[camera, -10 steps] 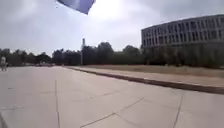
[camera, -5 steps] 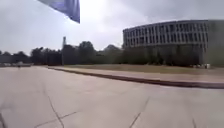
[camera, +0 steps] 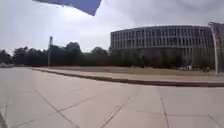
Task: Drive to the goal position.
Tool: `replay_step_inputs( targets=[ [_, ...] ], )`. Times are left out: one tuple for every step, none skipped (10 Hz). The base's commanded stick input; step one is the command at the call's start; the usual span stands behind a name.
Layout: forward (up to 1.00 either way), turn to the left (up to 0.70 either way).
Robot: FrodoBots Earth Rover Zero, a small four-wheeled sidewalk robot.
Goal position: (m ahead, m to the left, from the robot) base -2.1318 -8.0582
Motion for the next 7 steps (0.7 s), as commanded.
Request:
replay_step_inputs(
  targets=[
    [1.0,-0.4],
    [1.0,-0.4],
    [1.0,-0.4],
    [1.0,-0.4],
    [1.0,-0.4],
    [1.0,-0.4],
    [1.0,-0.4]
  ],
)
